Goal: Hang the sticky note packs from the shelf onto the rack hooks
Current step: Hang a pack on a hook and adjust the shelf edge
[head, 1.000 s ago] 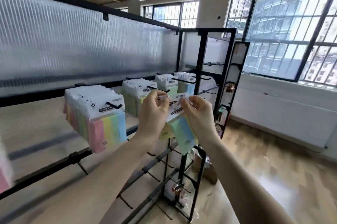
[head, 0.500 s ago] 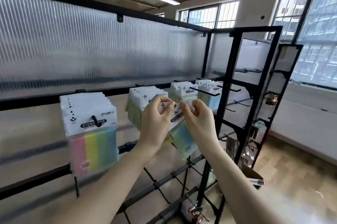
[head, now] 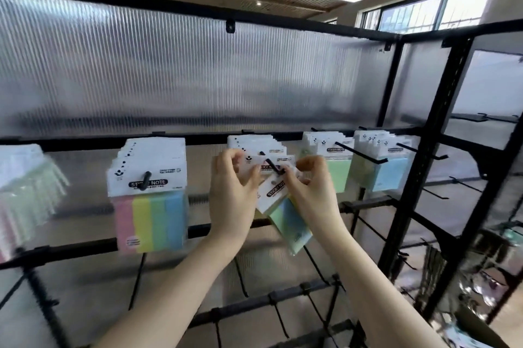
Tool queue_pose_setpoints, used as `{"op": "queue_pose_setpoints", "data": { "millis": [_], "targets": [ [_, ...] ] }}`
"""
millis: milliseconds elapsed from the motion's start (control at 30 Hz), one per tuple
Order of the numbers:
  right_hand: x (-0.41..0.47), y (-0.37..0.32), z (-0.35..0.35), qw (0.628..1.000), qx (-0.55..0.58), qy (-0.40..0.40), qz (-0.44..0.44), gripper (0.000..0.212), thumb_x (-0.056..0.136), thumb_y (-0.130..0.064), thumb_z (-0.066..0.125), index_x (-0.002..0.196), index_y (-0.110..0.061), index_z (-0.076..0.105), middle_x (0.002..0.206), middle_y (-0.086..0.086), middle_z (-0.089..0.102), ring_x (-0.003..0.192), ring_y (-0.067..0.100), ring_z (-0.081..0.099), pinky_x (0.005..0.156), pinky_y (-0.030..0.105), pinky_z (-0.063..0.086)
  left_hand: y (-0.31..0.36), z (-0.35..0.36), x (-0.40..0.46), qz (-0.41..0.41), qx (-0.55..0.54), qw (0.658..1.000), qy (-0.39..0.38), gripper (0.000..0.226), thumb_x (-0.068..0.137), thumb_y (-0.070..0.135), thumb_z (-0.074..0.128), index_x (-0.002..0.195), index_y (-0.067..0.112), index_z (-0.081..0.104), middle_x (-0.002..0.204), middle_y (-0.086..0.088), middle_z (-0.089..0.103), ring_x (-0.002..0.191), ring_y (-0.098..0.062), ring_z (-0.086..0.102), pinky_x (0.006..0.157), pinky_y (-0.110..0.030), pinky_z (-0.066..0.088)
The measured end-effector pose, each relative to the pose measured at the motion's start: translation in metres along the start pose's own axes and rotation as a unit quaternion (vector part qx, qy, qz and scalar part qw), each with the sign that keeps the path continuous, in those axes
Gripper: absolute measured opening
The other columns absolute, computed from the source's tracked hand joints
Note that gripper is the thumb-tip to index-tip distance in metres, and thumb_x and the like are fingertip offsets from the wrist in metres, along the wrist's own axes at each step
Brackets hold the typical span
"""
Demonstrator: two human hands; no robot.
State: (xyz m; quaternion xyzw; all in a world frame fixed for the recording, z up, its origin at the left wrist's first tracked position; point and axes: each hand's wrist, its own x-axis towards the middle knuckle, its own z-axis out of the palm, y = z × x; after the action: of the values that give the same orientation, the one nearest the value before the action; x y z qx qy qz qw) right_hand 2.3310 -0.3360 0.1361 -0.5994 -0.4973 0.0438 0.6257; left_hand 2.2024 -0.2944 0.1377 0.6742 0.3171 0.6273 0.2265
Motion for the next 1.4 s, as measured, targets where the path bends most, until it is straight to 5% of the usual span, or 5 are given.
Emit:
{"op": "queue_pose_setpoints", "data": {
  "millis": [267, 500, 867, 1033, 1400],
  "targets": [
    [0.016, 0.015, 0.016, 0.999, 0.003, -0.010, 0.031, 0.032, 0.086, -0.039, 0.066, 0.082, -0.024, 0.038, 0.074, -0.006, 0.049, 0.063, 0.005, 0.047, 0.055, 0.024, 0.035, -0.006, 0.013, 0.009, -0.025, 0.072, 0.994, 0.077, 0.039, 0.081, 0.012, 0.072, 0.111, 0.009, 0.048, 0.109, -0.003, 0.048, 0.105, -0.019, 0.048, 0.085, -0.024, 0.040],
    [-0.025, 0.011, 0.016, 0.987, 0.123, 0.104, -0.008, 0.015, 0.093, -0.028, 0.060, 0.091, -0.021, 0.047, 0.080, -0.011, 0.052, 0.066, -0.009, 0.050, 0.064, 0.005, 0.038, 0.006, -0.009, -0.029, 0.004, 0.074, 0.992, 0.106, 0.015, 0.095, 0.026, 0.052, 0.095, 0.011, 0.050, 0.085, 0.004, 0.051, 0.075, -0.004, 0.045, 0.071, -0.008, 0.035],
    [-0.093, -0.059, 0.057, 0.951, 0.300, -0.077, -0.012, 0.024, 0.098, -0.023, 0.049, 0.073, -0.023, 0.048, 0.061, -0.018, 0.052, 0.055, -0.002, 0.043, 0.055, 0.009, 0.036, 0.038, -0.083, -0.082, -0.047, -0.024, 0.994, 0.100, 0.017, 0.085, 0.034, 0.055, 0.097, 0.023, 0.053, 0.088, 0.014, 0.064, 0.081, 0.001, 0.062, 0.069, -0.008, 0.044],
    [-0.085, -0.088, 0.073, 0.934, 0.288, -0.194, -0.080, 0.009, 0.091, -0.019, 0.064, 0.084, -0.023, 0.059, 0.077, -0.016, 0.067, 0.068, -0.003, 0.059, 0.061, 0.011, 0.044, 0.041, -0.122, -0.059, -0.023, 0.020, 0.988, 0.154, 0.016, 0.091, 0.013, 0.059, 0.105, 0.019, 0.052, 0.099, 0.001, 0.063, 0.094, -0.014, 0.064, 0.083, -0.032, 0.052],
    [-0.076, -0.096, 0.111, 0.943, 0.268, -0.182, -0.074, 0.014, 0.093, -0.026, 0.061, 0.089, -0.014, 0.065, 0.085, 0.000, 0.070, 0.077, 0.009, 0.062, 0.066, 0.024, 0.049, 0.016, -0.149, -0.025, -0.016, 0.079, 0.992, 0.094, 0.015, 0.091, 0.005, 0.058, 0.098, 0.013, 0.068, 0.096, 0.010, 0.068, 0.096, 0.000, 0.061, 0.084, -0.018, 0.049]
  ]
}}
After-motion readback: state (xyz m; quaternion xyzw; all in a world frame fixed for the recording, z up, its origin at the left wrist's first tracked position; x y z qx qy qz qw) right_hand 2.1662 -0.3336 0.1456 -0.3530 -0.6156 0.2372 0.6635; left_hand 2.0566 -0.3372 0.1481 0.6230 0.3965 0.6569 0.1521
